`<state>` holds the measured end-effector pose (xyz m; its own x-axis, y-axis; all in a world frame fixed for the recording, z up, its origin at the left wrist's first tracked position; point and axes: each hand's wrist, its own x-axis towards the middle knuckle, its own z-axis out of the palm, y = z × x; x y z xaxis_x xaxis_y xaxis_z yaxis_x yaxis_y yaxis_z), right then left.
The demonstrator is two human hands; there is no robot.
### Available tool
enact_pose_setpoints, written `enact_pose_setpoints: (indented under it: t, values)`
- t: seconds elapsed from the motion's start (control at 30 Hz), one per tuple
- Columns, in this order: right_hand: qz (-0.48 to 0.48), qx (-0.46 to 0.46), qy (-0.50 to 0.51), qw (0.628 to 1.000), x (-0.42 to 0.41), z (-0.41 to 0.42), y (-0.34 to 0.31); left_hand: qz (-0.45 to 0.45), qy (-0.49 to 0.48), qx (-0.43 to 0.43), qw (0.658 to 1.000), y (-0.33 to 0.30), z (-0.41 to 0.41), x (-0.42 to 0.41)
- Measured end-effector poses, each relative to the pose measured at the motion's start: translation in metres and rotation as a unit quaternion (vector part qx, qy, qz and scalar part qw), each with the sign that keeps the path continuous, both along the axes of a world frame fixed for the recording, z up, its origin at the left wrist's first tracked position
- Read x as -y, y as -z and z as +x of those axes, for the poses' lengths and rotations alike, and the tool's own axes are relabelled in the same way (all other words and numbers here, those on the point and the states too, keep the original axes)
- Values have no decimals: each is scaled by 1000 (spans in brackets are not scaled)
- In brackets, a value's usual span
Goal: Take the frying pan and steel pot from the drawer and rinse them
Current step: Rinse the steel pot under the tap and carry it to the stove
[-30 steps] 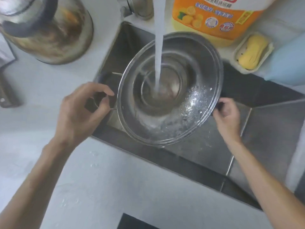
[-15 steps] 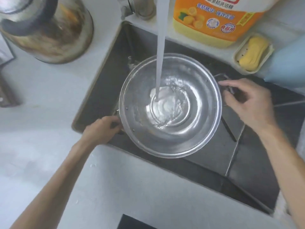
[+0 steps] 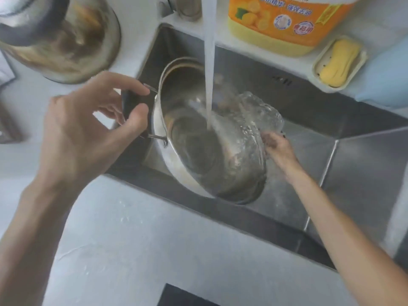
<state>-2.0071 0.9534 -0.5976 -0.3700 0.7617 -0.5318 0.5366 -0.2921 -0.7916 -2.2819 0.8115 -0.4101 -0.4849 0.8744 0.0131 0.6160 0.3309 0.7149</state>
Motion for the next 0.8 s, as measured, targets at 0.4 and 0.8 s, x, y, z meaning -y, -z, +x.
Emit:
enact_pose_setpoints:
  t: [0.4,0.8]
  values:
    - [357,12,-85,930,-40,28,-100,-362,22,38,931,106,0,34]
    - [305,-63,117,943,-9,26,-54,-19,-23,-107,994,73,-12,26]
